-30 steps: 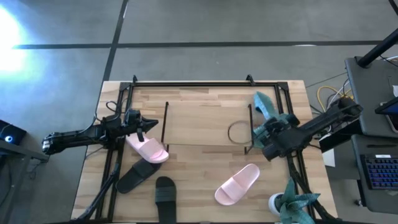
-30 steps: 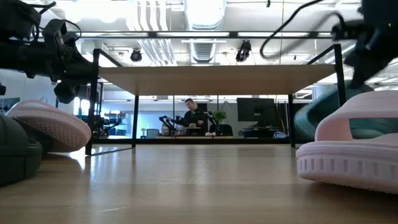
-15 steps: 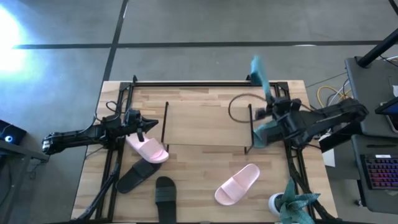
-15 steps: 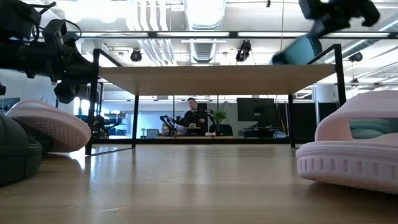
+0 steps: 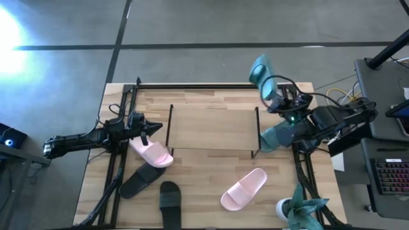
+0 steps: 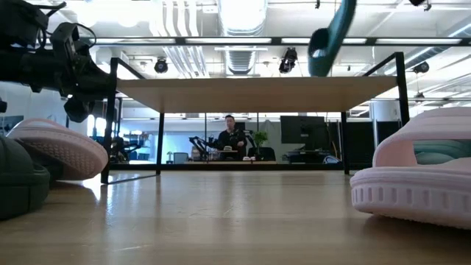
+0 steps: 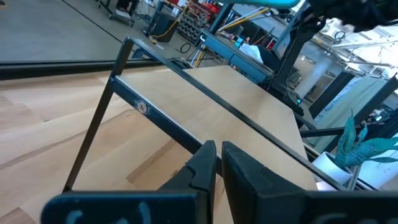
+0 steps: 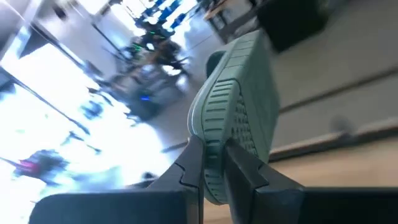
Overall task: Pick and place slides into the shelf
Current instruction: Put the green slipper on the shelf, then put the bottom green slipper on the shelf
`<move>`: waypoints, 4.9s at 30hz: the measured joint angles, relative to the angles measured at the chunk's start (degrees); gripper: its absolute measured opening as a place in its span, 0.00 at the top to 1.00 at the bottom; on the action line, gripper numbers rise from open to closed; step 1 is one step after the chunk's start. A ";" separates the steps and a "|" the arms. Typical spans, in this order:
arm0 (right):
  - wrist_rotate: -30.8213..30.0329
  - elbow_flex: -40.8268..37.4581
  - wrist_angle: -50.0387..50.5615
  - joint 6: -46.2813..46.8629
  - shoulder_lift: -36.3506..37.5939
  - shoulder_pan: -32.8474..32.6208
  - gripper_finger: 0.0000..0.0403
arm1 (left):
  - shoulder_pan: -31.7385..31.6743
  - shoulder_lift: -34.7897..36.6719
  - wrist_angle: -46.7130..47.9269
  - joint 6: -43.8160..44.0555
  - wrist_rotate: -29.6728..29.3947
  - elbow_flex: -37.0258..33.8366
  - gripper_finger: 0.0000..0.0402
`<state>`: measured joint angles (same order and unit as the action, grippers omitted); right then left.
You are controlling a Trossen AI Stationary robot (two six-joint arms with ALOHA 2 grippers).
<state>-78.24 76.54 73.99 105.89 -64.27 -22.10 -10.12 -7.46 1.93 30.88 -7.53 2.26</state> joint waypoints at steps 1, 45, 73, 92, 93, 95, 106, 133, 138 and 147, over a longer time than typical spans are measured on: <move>0.00 0.01 -3.09 0.53 0.00 -0.88 0.93 | -0.01 0.01 -0.01 0.01 0.00 0.00 0.97; 42.10 -1.19 -57.52 -25.28 -29.82 -9.98 0.98 | -0.01 0.08 0.00 0.01 0.00 0.00 0.97; 63.13 12.27 -50.05 -89.46 -52.62 -8.06 0.39 | 0.01 0.11 0.00 -0.01 0.02 0.00 0.97; 51.72 23.00 -47.38 -89.70 -64.88 -6.33 0.73 | -0.01 0.00 0.00 -0.01 0.00 0.00 0.97; 51.53 23.25 -47.29 -89.59 -65.06 -6.28 0.79 | -0.01 0.00 0.00 0.01 0.00 0.00 0.97; 51.10 23.36 -47.21 -89.94 -65.18 -6.18 0.91 | -0.01 0.07 0.00 -0.01 0.00 0.00 0.97; 42.57 24.68 -40.79 -83.19 -54.23 -5.56 0.97 | -0.01 0.02 0.00 -0.01 0.00 0.00 0.97; 15.09 25.70 12.75 -46.69 -44.08 5.17 0.97 | 0.01 0.02 -0.02 -0.01 0.02 0.00 0.97; 17.42 24.41 16.00 -43.20 -47.31 9.26 0.97 | 0.00 0.08 -0.04 -0.01 0.00 0.00 0.97; 20.01 24.04 16.22 -41.20 -47.98 10.14 0.97 | 0.01 0.02 -0.03 -0.01 0.00 0.00 0.97</move>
<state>-58.23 100.57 90.22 64.69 -112.26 -11.96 -10.11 -7.44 1.90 30.88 -7.53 2.26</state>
